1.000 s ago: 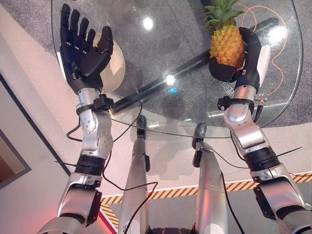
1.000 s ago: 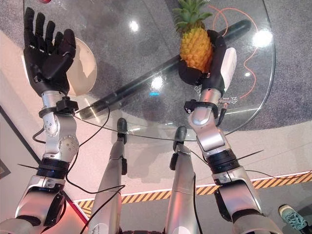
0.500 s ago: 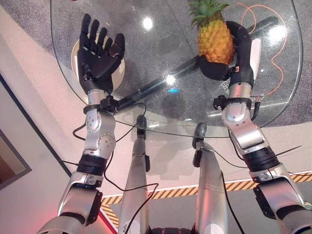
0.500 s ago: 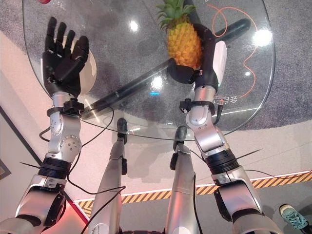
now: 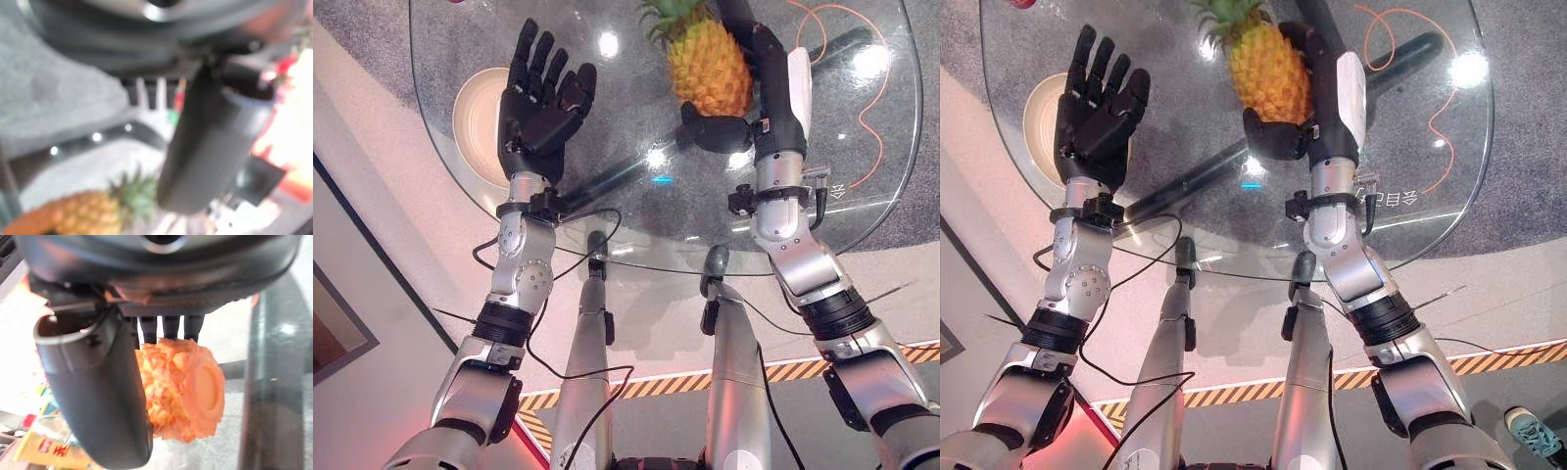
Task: Pick up the fruit to the plate
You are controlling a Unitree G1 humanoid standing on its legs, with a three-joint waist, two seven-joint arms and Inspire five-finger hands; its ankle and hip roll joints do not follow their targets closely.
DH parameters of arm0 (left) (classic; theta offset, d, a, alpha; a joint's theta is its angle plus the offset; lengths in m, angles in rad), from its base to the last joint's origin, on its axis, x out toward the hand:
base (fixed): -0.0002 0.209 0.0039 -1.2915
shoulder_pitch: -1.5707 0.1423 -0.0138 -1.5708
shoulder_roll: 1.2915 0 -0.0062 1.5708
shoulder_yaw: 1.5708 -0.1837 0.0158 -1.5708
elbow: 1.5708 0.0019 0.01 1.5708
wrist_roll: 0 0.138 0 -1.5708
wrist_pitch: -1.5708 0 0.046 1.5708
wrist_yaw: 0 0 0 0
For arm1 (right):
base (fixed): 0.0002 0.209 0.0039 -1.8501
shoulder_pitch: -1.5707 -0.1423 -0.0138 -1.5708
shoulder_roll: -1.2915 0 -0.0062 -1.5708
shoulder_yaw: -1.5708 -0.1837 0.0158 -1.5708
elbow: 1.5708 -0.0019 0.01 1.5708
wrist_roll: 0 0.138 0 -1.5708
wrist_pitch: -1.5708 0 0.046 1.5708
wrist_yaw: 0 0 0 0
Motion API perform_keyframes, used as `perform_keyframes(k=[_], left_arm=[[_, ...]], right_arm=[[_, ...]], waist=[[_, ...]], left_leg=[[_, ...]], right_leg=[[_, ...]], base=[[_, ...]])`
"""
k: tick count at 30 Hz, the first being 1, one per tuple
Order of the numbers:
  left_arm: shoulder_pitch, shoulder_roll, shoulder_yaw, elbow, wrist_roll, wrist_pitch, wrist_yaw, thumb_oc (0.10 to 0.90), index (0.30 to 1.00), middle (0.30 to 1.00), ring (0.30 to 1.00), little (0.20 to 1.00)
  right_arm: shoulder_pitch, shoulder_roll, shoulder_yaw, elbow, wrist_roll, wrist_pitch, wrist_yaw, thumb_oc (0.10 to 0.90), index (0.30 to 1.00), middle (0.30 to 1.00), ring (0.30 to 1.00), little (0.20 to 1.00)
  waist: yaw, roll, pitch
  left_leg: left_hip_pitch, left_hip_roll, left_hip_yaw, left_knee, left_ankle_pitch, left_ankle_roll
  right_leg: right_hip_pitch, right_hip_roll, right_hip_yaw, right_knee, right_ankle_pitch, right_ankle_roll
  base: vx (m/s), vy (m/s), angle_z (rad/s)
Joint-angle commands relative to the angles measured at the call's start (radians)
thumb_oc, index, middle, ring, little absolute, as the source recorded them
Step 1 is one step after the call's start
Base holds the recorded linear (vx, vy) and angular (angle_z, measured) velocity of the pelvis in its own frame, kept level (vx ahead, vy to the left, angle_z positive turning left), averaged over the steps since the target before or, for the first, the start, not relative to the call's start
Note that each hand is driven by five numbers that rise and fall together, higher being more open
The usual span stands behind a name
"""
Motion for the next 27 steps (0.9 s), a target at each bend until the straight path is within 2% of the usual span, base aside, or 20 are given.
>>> perform_keyframes(k=[1,9,17,27], left_arm=[[-0.100,0.024,-0.007,-0.130,-0.028,-0.044,-0.082,0.800,0.900,0.900,0.900,0.900],[-0.116,0.013,-0.028,-0.149,-0.147,-0.003,-0.157,0.800,0.900,0.900,0.900,0.900],[-0.137,-0.006,-0.047,-0.175,-0.271,0.079,-0.199,0.800,0.900,0.900,0.900,0.900],[-0.147,-0.036,-0.054,-0.165,-0.345,0.071,-0.198,0.800,0.900,0.900,0.900,0.900]], right_arm=[[-0.144,-0.043,-0.003,-0.201,-0.057,-0.156,-0.006,0.100,0.300,0.300,0.300,0.200],[-0.171,-0.047,0.028,-0.209,-0.055,-0.163,0.019,0.100,0.300,0.300,0.300,0.200],[-0.195,-0.047,0.055,-0.218,-0.051,-0.158,0.061,0.100,0.300,0.300,0.300,0.200],[-0.212,-0.039,0.095,-0.227,-0.048,-0.136,0.083,0.100,0.300,0.300,0.300,0.200]], waist=[[-0.017,-0.010,-0.018],[-0.017,-0.012,-0.018],[-0.020,-0.016,-0.018],[-0.017,-0.024,-0.018]], left_leg=[[0.021,-0.051,0.070,0.084,-0.095,0.057],[0.018,-0.051,0.071,0.084,-0.095,0.058],[0.013,-0.051,0.072,0.086,-0.095,0.060],[0.012,-0.053,0.069,0.084,-0.093,0.059]], right_leg=[[0.120,0.072,-0.041,-0.264,0.171,0.010],[0.117,0.071,-0.043,-0.267,0.172,0.010],[0.116,0.070,-0.046,-0.271,0.175,0.010],[0.119,0.069,-0.051,-0.277,0.176,0.008]], base=[[0.00,0.000,0.00],[0.00,0.000,0.00],[0.00,0.000,0.00],[0.00,-0.011,0.00]])
